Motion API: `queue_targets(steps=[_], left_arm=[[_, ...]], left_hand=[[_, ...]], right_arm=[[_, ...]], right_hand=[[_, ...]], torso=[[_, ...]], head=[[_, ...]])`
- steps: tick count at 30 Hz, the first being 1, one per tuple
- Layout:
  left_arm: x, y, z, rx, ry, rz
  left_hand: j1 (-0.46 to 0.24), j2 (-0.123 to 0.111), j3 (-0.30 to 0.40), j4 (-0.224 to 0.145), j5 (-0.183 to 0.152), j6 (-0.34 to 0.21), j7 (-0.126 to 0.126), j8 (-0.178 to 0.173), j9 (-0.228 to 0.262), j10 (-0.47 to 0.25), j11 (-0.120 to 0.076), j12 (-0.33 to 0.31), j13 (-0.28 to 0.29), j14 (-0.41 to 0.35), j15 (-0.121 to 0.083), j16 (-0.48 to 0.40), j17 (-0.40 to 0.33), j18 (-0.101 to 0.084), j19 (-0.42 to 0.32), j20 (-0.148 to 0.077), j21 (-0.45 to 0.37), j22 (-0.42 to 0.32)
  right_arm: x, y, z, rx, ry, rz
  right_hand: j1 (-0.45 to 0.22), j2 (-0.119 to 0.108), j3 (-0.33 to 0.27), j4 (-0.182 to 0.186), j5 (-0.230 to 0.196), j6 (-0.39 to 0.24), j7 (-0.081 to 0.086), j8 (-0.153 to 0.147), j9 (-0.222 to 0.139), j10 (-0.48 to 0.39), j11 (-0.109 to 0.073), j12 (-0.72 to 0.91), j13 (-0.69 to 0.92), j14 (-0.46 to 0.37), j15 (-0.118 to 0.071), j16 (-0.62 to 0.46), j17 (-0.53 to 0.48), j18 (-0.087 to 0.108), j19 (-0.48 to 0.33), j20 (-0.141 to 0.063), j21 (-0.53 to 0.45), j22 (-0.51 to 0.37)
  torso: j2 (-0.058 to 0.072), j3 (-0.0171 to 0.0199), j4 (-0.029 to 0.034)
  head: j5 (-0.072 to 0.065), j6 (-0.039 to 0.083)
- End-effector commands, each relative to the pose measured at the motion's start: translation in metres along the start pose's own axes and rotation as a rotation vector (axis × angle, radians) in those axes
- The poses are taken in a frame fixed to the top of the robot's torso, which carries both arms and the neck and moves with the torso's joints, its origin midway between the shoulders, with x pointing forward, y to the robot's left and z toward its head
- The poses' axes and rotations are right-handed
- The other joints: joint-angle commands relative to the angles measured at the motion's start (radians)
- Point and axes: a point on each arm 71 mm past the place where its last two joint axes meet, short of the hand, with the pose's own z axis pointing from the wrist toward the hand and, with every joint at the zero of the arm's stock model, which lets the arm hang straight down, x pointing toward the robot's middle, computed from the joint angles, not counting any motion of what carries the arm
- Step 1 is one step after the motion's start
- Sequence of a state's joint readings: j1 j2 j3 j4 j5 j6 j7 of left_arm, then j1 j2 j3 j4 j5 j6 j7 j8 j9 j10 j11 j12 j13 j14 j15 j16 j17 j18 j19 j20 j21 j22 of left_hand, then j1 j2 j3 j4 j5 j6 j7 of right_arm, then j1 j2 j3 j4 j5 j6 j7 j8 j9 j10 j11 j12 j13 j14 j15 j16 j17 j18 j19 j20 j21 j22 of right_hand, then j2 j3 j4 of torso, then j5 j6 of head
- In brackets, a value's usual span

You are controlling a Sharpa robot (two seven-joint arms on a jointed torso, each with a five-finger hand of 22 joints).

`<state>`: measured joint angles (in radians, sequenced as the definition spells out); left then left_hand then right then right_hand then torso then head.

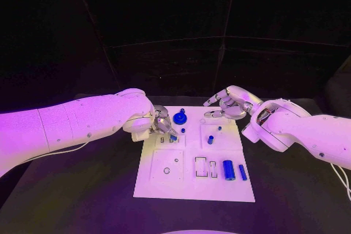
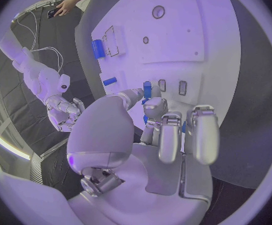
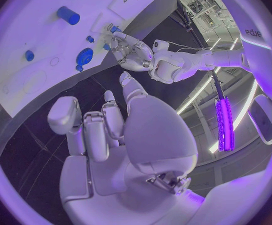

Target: Assemble the parts on the task board

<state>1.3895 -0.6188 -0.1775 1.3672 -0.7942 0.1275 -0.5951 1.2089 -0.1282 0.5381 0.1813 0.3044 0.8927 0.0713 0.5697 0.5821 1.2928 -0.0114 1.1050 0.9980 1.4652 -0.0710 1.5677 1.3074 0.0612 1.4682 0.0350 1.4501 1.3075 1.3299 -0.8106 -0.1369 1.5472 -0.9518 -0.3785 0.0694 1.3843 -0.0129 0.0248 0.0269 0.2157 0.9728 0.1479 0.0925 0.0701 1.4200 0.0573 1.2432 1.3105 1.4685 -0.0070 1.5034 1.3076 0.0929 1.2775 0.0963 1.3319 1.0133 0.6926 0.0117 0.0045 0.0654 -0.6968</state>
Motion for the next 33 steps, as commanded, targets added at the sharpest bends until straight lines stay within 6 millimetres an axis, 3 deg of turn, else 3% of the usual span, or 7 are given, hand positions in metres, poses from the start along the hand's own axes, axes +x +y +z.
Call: queue_targets(steps=[1, 11, 26, 33], left_arm=[[-0.003, -0.001, -0.004, 0.035, -0.069, -0.066], [0.001, 0.014, -0.007, 0.016, -0.203, -0.067], [0.016, 0.024, 0.003, -0.019, -0.203, -0.065], [0.019, 0.024, 0.005, -0.028, -0.183, -0.052]], left_hand=[[-0.011, -0.006, 0.155, -0.168, 0.054, 0.007, -0.005, 0.006, 0.004, 0.014, -0.001, 0.006, 0.003, 0.106, -0.002, 0.003, 0.263, -0.020, 0.028, 0.001, 0.008, 0.079], [-0.011, -0.010, 0.152, -0.179, 0.072, 0.011, -0.007, 0.009, 0.008, 0.020, -0.003, 0.011, 0.009, 0.106, -0.004, 0.003, 0.263, -0.020, 0.028, 0.000, 0.007, 0.077], [-0.014, -0.013, 0.151, -0.184, 0.084, 0.015, -0.008, 0.013, 0.011, 0.023, -0.005, 0.011, 0.009, 0.106, -0.006, 0.003, 0.263, -0.019, 0.028, -0.001, 0.005, 0.075], [-0.014, -0.013, 0.151, -0.184, 0.084, 0.015, -0.008, 0.013, 0.011, 0.023, -0.005, 0.011, 0.009, 0.106, -0.006, 0.003, 0.263, -0.019, 0.028, -0.001, 0.005, 0.075]], right_arm=[[-0.002, 0.000, 0.000, -0.003, -0.013, 0.003], [-0.005, -0.003, -0.002, 0.007, -0.022, 0.001], [-0.007, -0.004, -0.003, 0.014, -0.035, 0.000], [-0.007, -0.004, -0.003, 0.015, -0.036, 0.000]], right_hand=[[-0.002, 0.008, -0.004, 0.001, 0.006, 0.005, 0.001, -0.007, -0.001, -0.007, 0.002, -0.003, 0.010, 0.069, -0.006, -0.003, 0.120, 0.012, -0.007, 0.000, -0.004, -0.002], [-0.002, 0.008, -0.005, 0.001, 0.007, 0.005, 0.001, -0.007, -0.001, -0.007, 0.002, -0.005, 0.008, 0.070, -0.006, -0.003, 0.120, 0.012, -0.007, 0.000, -0.004, -0.002], [-0.002, 0.008, -0.005, 0.001, 0.007, 0.005, 0.001, -0.007, -0.001, -0.007, 0.002, -0.005, 0.008, 0.070, -0.006, -0.003, 0.120, 0.012, -0.007, 0.000, -0.004, -0.002], [-0.002, 0.009, -0.005, 0.001, 0.008, 0.005, 0.001, -0.007, -0.001, -0.007, 0.002, -0.006, 0.008, 0.070, -0.006, -0.003, 0.121, 0.012, -0.007, 0.000, -0.004, -0.002]], torso=[[0.000, -0.0014, 0.0007], [-0.001, -0.0006, 0.0073], [0.001, -0.0007, 0.0025], [0.001, -0.0001, 0.0030]], head=[[0.002, -0.002], [0.006, -0.011], [0.007, -0.015], [0.006, -0.017]])
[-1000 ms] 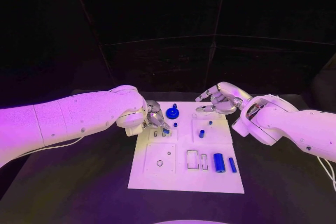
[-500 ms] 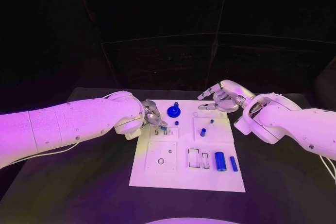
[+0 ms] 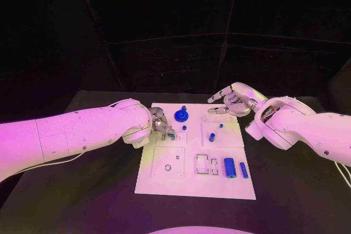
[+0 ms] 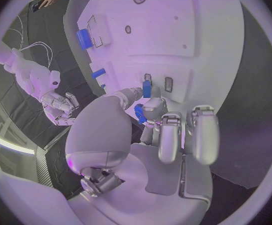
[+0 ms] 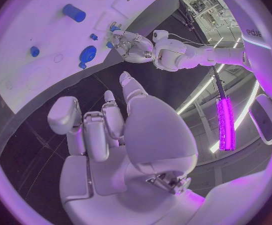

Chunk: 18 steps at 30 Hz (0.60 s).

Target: Assemble the parts on the task board

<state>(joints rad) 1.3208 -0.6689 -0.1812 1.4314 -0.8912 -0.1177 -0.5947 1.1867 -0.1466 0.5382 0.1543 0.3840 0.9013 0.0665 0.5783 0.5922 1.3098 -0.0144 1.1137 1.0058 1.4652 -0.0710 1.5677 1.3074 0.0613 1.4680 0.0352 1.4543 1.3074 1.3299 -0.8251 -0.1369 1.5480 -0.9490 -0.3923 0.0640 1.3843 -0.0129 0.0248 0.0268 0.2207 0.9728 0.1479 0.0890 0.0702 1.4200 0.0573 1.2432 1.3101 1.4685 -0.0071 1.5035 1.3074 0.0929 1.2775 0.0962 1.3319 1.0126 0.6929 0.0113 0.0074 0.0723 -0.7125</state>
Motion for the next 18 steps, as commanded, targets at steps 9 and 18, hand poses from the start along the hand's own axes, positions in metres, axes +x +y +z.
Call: queue_targets(steps=[9, 18], left_arm=[[0.0032, 0.0004, 0.0004, -0.016, 0.027, 0.040], [0.0069, 0.0000, -0.0011, -0.016, 0.061, 0.063]], left_hand=[[0.007, 0.005, 0.151, -0.157, 0.007, 0.008, -0.004, 0.005, 0.001, 0.006, -0.002, 0.002, 0.001, 0.106, -0.006, 0.003, 0.263, -0.020, 0.029, -0.002, 0.002, 0.078], [0.003, 0.000, 0.151, -0.163, 0.028, 0.011, -0.006, 0.009, 0.006, 0.007, -0.004, -0.004, -0.005, 0.106, -0.007, 0.003, 0.263, -0.020, 0.030, -0.003, 0.003, 0.079]], right_arm=[[-0.0011, 0.0014, 0.0007, -0.003, -0.012, 0.002], [-0.0010, 0.0012, 0.0010, -0.001, -0.010, 0.001]], right_hand=[[-0.002, 0.009, -0.005, 0.001, 0.003, 0.005, 0.001, -0.004, -0.001, -0.007, 0.002, -0.006, 0.009, 0.070, -0.006, -0.003, 0.121, 0.012, -0.007, 0.000, -0.004, -0.001], [-0.002, 0.009, -0.005, 0.001, 0.003, 0.005, 0.001, -0.004, -0.001, -0.008, 0.002, -0.006, 0.008, 0.070, -0.007, -0.003, 0.121, 0.012, -0.007, 0.000, -0.005, -0.002]], torso=[[0.000, 0.0002, 0.0009], [0.000, 0.0006, 0.0012]], head=[[-0.001, -0.002], [0.000, -0.005]])
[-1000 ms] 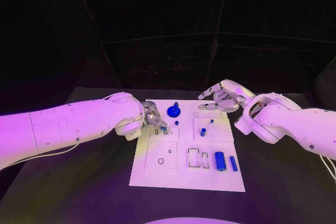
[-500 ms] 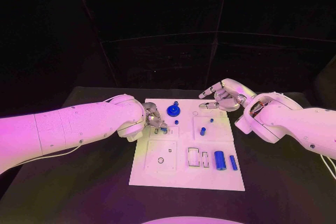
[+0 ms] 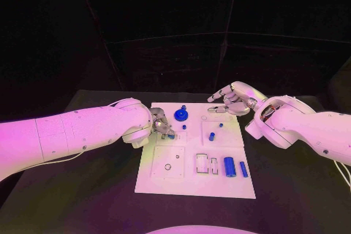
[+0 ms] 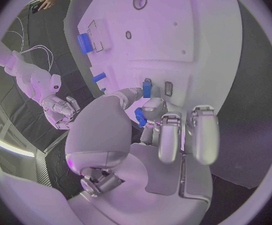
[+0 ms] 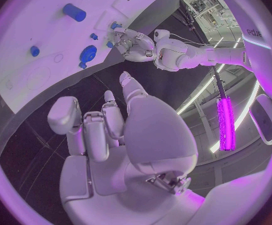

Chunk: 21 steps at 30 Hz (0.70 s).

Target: Assemble the parts on the task board

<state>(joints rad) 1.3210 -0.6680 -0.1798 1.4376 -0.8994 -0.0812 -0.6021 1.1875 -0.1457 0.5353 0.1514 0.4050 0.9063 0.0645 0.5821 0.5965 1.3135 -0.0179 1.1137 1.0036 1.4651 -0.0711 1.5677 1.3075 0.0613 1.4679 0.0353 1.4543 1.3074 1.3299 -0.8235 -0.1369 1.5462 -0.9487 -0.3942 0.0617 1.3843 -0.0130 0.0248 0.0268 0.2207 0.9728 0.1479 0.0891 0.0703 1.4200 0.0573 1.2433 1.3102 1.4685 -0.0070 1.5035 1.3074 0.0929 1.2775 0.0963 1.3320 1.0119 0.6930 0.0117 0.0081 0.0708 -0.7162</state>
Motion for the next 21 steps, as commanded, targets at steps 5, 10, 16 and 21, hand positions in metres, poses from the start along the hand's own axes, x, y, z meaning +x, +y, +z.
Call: queue_targets(steps=[5, 10, 16, 21], left_arm=[[0.0046, 0.0015, -0.0002, -0.015, 0.037, 0.037], [0.0040, 0.0022, 0.0001, -0.018, 0.034, 0.038], [0.0028, 0.0017, 0.0012, -0.017, 0.024, 0.035], [0.0037, -0.0006, 0.0021, -0.014, 0.029, 0.040]], left_hand=[[0.001, -0.002, 0.154, -0.162, 0.011, 0.007, -0.004, 0.006, 0.003, 0.004, -0.001, -0.005, -0.004, 0.106, -0.007, 0.003, 0.263, -0.020, 0.030, -0.004, 0.003, 0.079], [0.001, -0.003, 0.154, -0.163, 0.016, 0.008, -0.005, 0.007, 0.003, 0.003, -0.001, -0.008, -0.007, 0.106, -0.008, 0.003, 0.263, -0.020, 0.030, -0.004, 0.003, 0.081], [-0.005, -0.003, 0.151, -0.161, 0.020, 0.009, -0.005, 0.008, 0.005, 0.006, -0.001, -0.007, -0.006, 0.106, -0.008, 0.003, 0.263, -0.020, 0.031, -0.004, 0.004, 0.082], [-0.028, -0.010, 0.124, -0.151, 0.019, 0.015, -0.015, 0.016, 0.011, 0.015, -0.007, -0.001, 0.000, 0.106, -0.011, 0.003, 0.263, -0.021, 0.031, -0.006, 0.004, 0.083]], right_arm=[[-0.0008, 0.0016, 0.0009, -0.004, -0.007, 0.002], [-0.0006, 0.0016, 0.0010, -0.004, -0.007, 0.002], [-0.0004, 0.0020, 0.0011, -0.005, -0.007, 0.002], [-0.0001, 0.0023, 0.0013, -0.006, -0.007, 0.003]], right_hand=[[-0.002, 0.009, -0.005, 0.001, 0.003, 0.005, 0.001, -0.004, -0.001, -0.007, 0.002, -0.006, 0.008, 0.070, -0.007, -0.004, 0.121, 0.012, -0.007, 0.000, -0.005, -0.001], [-0.002, 0.009, -0.005, 0.001, 0.003, 0.005, 0.001, -0.004, -0.001, -0.007, 0.002, -0.006, 0.008, 0.070, -0.007, -0.004, 0.121, 0.012, -0.007, 0.000, -0.005, -0.001], [-0.006, 0.009, -0.008, 0.004, 0.003, 0.006, 0.001, -0.005, -0.001, -0.007, 0.002, -0.007, 0.008, 0.070, -0.007, -0.004, 0.120, 0.012, -0.007, 0.000, -0.005, -0.002], [-0.009, 0.009, -0.010, 0.006, 0.004, 0.006, 0.001, -0.005, -0.001, -0.007, 0.002, -0.008, 0.007, 0.069, -0.007, -0.005, 0.119, 0.013, -0.008, 0.000, -0.006, -0.003]], torso=[[0.000, 0.0004, -0.0002], [0.000, 0.0003, -0.0004], [0.000, 0.0017, 0.0005], [0.000, 0.0007, -0.0008]], head=[[0.002, -0.002], [0.001, -0.002], [0.002, -0.003], [0.002, -0.004]])
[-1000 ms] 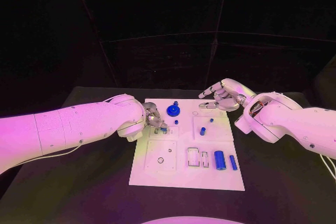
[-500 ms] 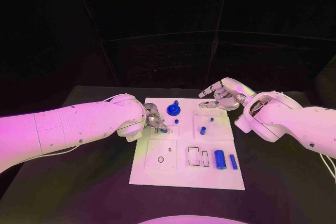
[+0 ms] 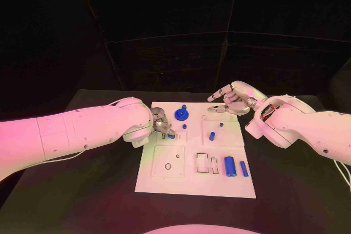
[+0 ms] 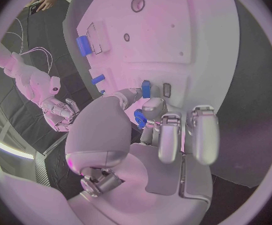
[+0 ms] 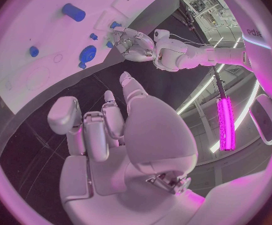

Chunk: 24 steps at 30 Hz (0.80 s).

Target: Assemble the parts on the task board

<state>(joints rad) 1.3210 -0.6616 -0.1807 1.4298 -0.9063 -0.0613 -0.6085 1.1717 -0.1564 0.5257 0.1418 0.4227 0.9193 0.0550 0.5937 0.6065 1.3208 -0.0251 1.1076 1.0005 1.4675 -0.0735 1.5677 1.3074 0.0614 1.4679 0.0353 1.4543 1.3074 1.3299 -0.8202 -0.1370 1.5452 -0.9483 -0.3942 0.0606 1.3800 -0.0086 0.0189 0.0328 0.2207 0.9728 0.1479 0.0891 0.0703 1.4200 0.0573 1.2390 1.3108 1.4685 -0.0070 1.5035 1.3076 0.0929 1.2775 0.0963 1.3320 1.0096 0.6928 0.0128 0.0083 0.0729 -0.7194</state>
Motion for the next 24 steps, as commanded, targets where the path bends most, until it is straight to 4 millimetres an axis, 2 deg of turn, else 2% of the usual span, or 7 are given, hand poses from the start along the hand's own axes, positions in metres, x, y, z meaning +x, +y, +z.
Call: queue_targets(steps=[1, 7, 24], left_arm=[[0.0032, -0.0007, 0.0009, -0.006, 0.019, 0.024], [0.0046, -0.0032, 0.0023, -0.008, 0.035, 0.037], [0.0039, -0.0035, 0.0054, -0.026, 0.045, 0.048]], left_hand=[[-0.021, 0.000, 0.119, -0.136, 0.000, 0.003, -0.009, 0.005, 0.003, 0.010, -0.003, 0.005, 0.003, 0.103, -0.011, 0.003, 0.263, -0.021, 0.031, -0.008, 0.004, 0.083], [-0.058, 0.004, 0.046, -0.104, -0.001, 0.019, -0.021, 0.002, -0.001, 0.018, -0.012, 0.015, 0.015, 0.103, -0.019, 0.003, 0.263, -0.022, 0.033, -0.016, 0.005, 0.088], [-0.084, 0.015, -0.036, -0.065, -0.001, 0.047, -0.030, 0.005, -0.004, 0.032, -0.019, 0.042, 0.044, 0.103, -0.026, 0.003, 0.263, -0.024, 0.039, -0.023, 0.011, 0.101]], right_arm=[[-0.0010, 0.0016, 0.0005, -0.006, -0.009, 0.002], [-0.0010, 0.0017, 0.0004, -0.005, -0.010, 0.002], [-0.0010, 0.0019, 0.0004, -0.006, -0.011, 0.002]], right_hand=[[-0.006, 0.005, -0.004, 0.000, 0.004, 0.006, 0.001, -0.005, -0.001, -0.007, 0.002, -0.003, 0.006, 0.069, -0.006, -0.005, 0.119, 0.013, -0.008, 0.000, -0.006, -0.001], [-0.007, 0.005, -0.005, 0.001, 0.004, 0.006, 0.001, -0.005, -0.001, -0.007, 0.002, -0.004, 0.006, 0.069, -0.006, -0.005, 0.118, 0.013, -0.008, 0.000, -0.006, -0.001], [-0.008, 0.005, -0.006, 0.002, 0.004, 0.006, 0.001, -0.005, -0.001, -0.007, 0.002, -0.004, 0.006, 0.069, -0.006, -0.005, 0.118, 0.013, -0.008, 0.000, -0.007, -0.002]], torso=[[0.000, -0.0004, -0.0012], [0.000, -0.0001, -0.0006], [0.000, -0.0003, -0.0006]], head=[[0.000, -0.001], [-0.002, -0.002], [-0.003, -0.004]])
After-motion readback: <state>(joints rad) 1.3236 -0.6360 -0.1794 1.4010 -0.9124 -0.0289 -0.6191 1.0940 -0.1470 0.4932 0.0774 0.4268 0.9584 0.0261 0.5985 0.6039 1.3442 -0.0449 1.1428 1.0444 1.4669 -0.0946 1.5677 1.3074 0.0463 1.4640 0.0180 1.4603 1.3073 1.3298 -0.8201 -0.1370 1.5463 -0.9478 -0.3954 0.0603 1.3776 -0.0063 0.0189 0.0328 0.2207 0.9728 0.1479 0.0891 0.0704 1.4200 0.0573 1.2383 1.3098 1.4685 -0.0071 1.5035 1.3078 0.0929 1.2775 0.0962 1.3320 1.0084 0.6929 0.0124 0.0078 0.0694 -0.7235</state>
